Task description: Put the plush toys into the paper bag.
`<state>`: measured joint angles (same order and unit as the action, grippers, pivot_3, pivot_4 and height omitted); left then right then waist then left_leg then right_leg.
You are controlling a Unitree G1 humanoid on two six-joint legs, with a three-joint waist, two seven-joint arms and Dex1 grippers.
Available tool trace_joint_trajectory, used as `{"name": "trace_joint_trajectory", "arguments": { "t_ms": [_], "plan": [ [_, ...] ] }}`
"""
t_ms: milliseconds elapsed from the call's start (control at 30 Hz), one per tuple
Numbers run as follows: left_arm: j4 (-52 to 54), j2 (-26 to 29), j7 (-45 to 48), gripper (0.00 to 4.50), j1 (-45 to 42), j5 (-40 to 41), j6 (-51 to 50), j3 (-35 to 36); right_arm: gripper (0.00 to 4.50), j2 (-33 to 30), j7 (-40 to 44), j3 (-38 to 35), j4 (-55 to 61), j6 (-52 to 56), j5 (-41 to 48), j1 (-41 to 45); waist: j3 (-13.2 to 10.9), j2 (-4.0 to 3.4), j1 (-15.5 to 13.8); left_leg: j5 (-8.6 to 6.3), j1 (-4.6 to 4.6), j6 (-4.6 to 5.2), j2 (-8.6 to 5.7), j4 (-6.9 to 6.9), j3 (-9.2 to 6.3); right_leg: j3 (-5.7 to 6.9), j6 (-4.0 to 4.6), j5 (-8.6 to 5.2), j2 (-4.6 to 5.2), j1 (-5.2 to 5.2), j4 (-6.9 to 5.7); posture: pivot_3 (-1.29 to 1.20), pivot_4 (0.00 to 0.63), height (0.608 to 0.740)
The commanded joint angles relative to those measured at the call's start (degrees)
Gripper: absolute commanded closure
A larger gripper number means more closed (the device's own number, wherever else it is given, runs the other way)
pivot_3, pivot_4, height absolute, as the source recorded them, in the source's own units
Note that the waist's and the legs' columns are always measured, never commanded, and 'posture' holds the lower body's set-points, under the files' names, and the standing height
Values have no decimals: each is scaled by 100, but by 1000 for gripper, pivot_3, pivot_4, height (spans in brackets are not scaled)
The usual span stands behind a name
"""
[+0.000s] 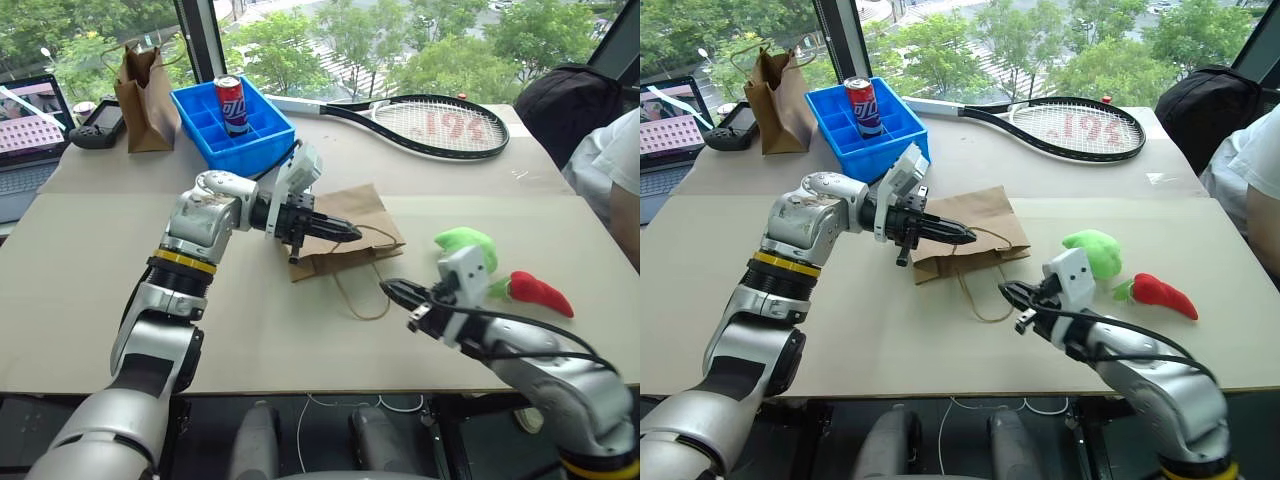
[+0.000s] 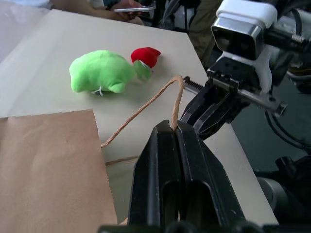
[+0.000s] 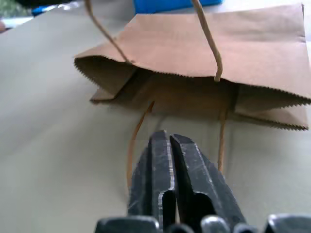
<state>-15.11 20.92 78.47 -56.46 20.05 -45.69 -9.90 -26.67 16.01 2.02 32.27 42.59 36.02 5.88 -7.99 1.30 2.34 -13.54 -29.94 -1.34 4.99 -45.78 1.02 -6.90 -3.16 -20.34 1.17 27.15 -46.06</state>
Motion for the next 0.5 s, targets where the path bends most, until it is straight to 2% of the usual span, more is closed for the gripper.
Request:
{"name": "trace_joint_trajectory", "arguments": {
  "t_ms": [33, 333, 500],
  "plan": [
    [460, -77, -474, 4500, -226, 482, -694, 395, 4473, 310, -79, 224, -479, -636, -641, 299, 0, 0, -5, 0, -1, 0, -2, 0, 0, 0, 0, 0, 1, 0, 0, 0, 150, 663],
    [1100, -176, -1286, 4500, -234, 1019, -1487, 538, 4473, 929, 122, 536, -1576, -1342, -1447, 845, -1, -2, 3, 0, -1, 0, -3, 0, -3, 0, 4, 3, 1, 0, -1, 0, 150, 663],
    [1244, -148, -1394, 4500, -179, 1261, -1357, 597, 4473, 1215, 111, 563, -2570, -1947, -1918, 1046, -2, -3, 6, 0, -1, -1, -4, 0, -3, 1, 12, 7, 1, 1, -3, 0, 150, 663]
  ]
}}
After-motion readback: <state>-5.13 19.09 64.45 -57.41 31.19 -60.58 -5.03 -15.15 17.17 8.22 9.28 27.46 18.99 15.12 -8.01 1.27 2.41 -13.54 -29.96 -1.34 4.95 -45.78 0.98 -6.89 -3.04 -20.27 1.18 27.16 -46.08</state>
